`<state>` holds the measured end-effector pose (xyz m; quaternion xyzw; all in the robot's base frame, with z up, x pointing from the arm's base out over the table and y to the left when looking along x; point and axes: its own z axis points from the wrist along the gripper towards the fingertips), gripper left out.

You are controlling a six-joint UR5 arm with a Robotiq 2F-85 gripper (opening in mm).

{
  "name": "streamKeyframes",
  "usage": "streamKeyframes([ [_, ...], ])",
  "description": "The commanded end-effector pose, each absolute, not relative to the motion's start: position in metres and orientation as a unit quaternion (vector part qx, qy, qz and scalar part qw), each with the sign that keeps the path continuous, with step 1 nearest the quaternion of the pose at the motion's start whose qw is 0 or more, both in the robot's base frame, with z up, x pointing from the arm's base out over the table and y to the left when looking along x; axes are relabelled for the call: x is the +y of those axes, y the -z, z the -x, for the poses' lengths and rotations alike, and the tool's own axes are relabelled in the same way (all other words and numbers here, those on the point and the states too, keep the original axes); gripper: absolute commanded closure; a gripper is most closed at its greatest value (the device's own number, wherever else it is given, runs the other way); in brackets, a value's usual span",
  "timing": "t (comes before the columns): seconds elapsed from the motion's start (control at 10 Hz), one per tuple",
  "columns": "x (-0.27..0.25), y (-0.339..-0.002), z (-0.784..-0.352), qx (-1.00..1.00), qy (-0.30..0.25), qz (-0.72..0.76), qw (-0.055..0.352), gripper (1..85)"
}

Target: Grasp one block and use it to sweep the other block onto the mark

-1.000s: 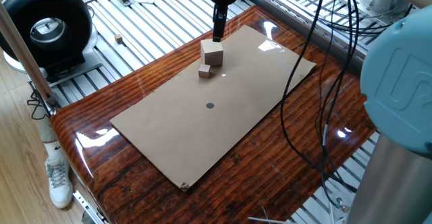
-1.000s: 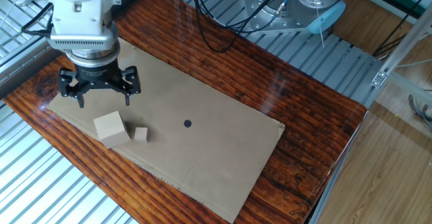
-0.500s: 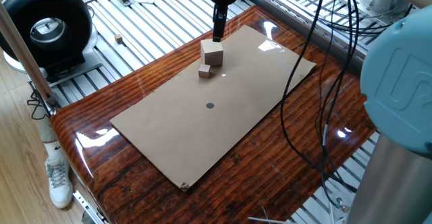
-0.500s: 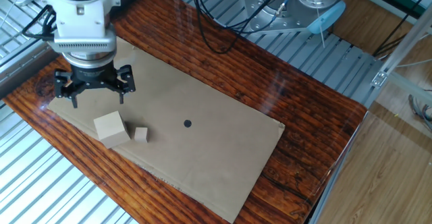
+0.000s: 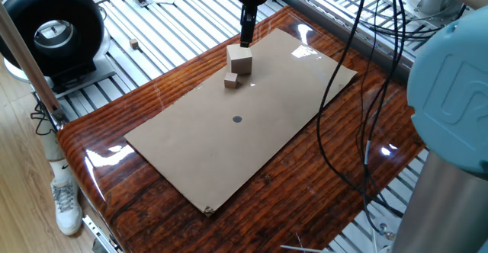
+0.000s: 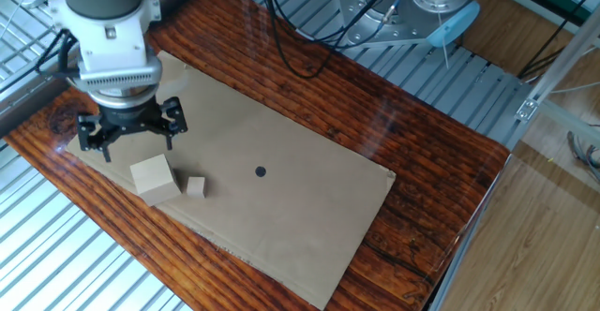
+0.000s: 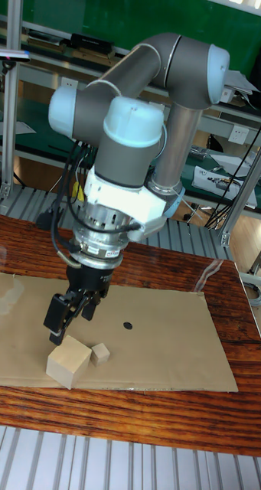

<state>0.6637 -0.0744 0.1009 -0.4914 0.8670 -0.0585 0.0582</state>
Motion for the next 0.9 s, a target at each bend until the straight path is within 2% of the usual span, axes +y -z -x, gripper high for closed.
streamKeyframes([
  [0.0,-0.070,-0.077,-0.669,0.862,0.038,0.500,0.072,0.7],
  [0.8,-0.058,-0.053,-0.678,0.864,0.015,0.497,0.081,0.7],
])
